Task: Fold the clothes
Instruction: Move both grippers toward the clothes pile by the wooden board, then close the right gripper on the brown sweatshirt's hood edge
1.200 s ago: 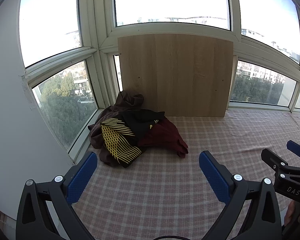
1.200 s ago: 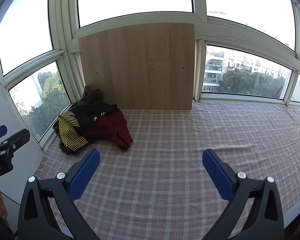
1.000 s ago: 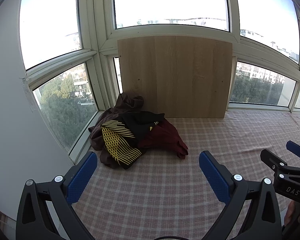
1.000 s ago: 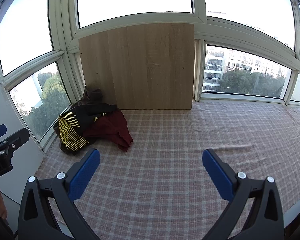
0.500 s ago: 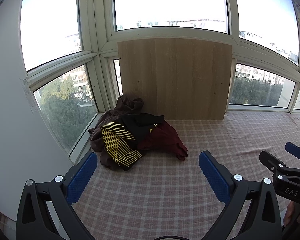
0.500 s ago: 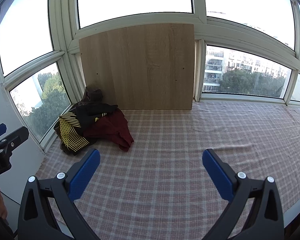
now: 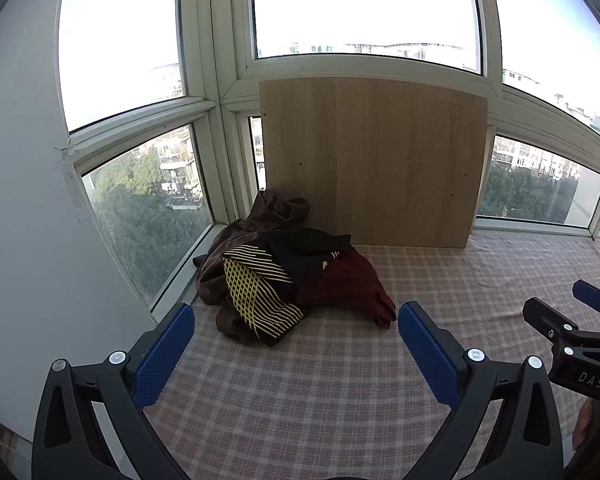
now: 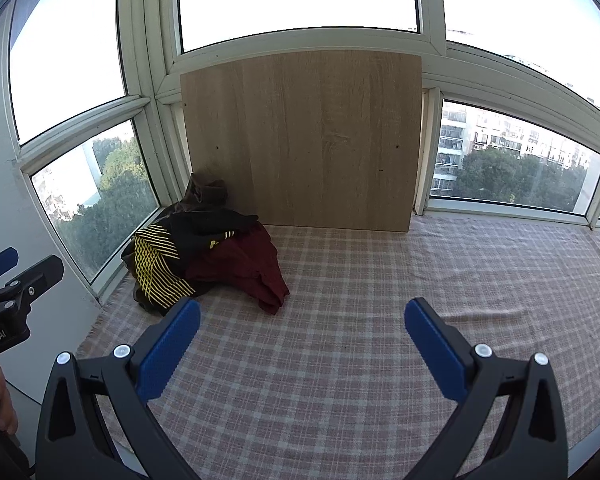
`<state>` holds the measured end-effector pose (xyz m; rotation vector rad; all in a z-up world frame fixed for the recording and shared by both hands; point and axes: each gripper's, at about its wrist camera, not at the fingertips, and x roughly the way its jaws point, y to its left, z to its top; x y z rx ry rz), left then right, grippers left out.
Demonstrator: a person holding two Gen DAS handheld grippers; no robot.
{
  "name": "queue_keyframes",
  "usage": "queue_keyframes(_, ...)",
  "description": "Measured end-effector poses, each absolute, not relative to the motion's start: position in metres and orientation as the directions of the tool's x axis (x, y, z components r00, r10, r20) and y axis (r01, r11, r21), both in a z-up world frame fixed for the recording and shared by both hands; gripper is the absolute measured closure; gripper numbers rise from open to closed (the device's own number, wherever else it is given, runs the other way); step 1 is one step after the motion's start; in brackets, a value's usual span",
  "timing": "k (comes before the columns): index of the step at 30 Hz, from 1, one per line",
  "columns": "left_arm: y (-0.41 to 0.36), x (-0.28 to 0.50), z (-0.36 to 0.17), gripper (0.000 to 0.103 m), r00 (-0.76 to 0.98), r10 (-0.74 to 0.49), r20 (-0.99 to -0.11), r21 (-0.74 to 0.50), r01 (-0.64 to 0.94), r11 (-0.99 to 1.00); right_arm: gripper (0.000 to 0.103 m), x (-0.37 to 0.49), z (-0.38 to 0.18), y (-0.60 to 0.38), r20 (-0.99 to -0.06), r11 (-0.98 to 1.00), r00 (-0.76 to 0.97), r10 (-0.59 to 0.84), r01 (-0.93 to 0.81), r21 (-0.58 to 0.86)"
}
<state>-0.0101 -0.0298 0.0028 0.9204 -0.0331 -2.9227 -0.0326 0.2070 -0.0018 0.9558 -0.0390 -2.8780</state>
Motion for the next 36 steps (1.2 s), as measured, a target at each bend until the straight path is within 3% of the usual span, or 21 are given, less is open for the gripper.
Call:
queue_keyframes(14,-0.101,-0.065,-0.025,0.0,-0.798,-0.185,-0.574,0.08,0.171,-0.982,0.0,-0.14,-0.002,0.143,-0.571,-0.952,-0.776,-0.268,0.306,0.032)
queue_keyframes(32,-0.142,-0.254,-0.093,0.0,-0.72,-0.22,-0.658,0.139,0.171,-0.975,0.0,-0.355,-0.083,-0.004,-0.687,-0.849,-0.688,-0.233,0.488,-0.2)
queue_keyframes(36,-0.149,-0.28,-0.103,0.0,-0.707,-0.23,-0.668,0.148,0.177,-0.973,0.0,-0.382,-0.091,-0.022,-0.696,-0.844,-0.672,-0.253,0.505,-0.18)
